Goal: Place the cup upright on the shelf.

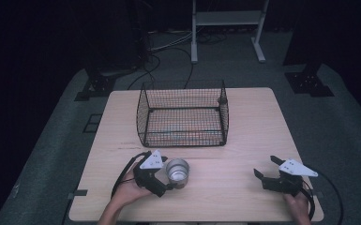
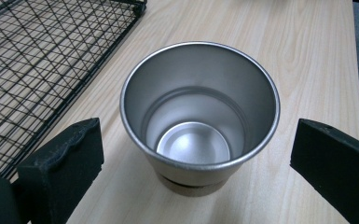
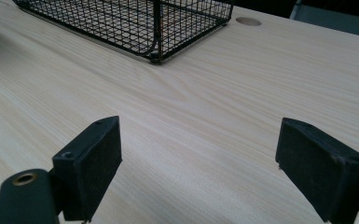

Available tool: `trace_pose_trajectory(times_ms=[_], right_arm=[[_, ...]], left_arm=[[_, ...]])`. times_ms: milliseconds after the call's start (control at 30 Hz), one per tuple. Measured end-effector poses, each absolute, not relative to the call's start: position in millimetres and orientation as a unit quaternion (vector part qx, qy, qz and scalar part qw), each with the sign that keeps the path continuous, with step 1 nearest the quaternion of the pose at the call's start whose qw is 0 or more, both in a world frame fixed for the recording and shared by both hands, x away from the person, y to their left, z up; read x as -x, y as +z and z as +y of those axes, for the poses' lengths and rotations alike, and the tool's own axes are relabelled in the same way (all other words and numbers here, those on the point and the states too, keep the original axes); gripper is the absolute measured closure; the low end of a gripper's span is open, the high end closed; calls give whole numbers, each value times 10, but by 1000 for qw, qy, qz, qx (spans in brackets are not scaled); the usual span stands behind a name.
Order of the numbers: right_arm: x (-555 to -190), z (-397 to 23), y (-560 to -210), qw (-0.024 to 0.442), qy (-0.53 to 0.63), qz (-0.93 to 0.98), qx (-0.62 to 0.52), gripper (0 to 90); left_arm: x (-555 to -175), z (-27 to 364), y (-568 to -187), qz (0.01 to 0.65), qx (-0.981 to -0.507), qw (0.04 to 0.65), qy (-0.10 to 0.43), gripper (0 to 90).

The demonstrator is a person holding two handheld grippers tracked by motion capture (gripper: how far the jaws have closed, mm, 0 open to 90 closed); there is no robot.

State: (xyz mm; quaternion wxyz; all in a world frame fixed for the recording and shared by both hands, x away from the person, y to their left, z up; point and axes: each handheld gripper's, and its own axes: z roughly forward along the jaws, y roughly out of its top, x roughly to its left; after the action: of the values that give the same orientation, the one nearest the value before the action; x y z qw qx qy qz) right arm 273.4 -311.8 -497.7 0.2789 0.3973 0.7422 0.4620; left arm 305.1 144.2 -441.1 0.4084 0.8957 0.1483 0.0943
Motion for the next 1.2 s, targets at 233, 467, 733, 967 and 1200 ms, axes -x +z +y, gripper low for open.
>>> trace_pose_trajectory(times_ms=[233, 467, 733, 967, 1200], right_arm=[[-2734, -3118, -4977, 279, 463, 742, -396, 136], [-2734, -3119, -4976, 279, 463, 742, -396, 136], [-2734, -3120, -4976, 279, 464, 742, -395, 136], [-2734, -3121, -4976, 278, 465, 742, -395, 136], [-2734, -3121, -4976, 278, 465, 742, -396, 135]], left_arm=[[-3105, 1359, -4481, 151, -906, 388, 82, 18], [-3144, 1291, -4498, 149, -910, 380, 75, 38], [-3171, 1192, -4523, 144, -916, 367, 67, 69], [-3184, 1213, -4513, 138, -918, 367, 65, 176], [-3181, 1213, -4508, 139, -918, 365, 64, 179]])
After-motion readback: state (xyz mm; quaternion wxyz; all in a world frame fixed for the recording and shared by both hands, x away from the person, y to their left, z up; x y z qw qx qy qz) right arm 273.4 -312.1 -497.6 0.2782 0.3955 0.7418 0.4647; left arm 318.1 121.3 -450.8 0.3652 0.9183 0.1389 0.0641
